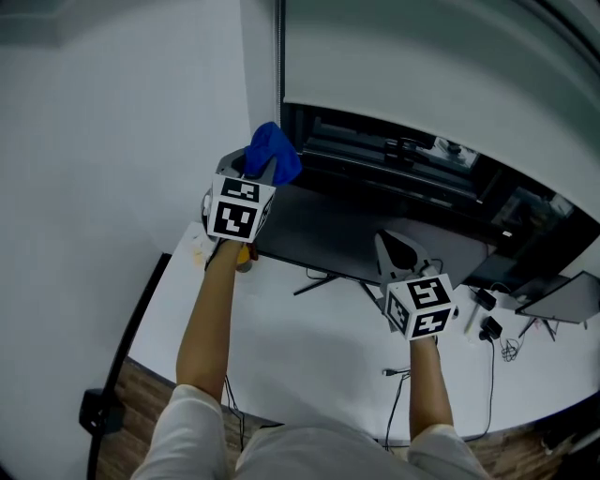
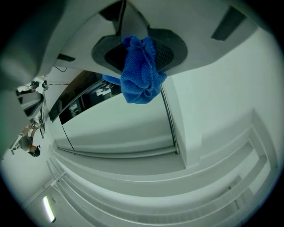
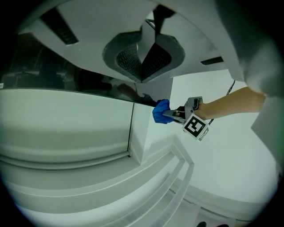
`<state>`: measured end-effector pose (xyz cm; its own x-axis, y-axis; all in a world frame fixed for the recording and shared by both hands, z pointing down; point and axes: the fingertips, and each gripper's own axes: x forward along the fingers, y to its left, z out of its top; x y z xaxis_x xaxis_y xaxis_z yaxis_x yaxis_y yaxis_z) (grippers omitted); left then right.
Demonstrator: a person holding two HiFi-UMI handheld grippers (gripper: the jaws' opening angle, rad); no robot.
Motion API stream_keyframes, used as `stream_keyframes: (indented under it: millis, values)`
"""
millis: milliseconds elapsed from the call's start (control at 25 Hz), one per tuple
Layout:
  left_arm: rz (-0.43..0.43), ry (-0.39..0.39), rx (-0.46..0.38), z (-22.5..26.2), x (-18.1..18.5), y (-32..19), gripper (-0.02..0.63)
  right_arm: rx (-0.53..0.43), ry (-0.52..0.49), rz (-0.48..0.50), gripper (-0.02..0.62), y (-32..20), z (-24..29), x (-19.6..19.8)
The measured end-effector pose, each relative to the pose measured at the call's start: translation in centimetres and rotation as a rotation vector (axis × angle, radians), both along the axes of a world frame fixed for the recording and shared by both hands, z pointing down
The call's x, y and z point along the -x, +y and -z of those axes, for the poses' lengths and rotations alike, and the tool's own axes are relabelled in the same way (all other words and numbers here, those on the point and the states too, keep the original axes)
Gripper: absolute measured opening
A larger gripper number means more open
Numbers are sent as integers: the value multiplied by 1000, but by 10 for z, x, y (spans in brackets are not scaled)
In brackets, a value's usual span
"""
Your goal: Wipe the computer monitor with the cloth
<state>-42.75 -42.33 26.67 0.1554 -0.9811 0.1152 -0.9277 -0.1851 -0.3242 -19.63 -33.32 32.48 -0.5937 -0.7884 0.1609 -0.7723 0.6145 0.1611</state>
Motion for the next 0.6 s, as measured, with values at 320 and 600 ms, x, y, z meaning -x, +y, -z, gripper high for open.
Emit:
stream_keyframes:
  millis: [320,600]
  values:
    - [106,25,9,-14,87,-6,117,19,7,43,15,-14,-14,53]
    - [29,51,76,-60,90,-8,117,42,27,68,15,-22,-30,78]
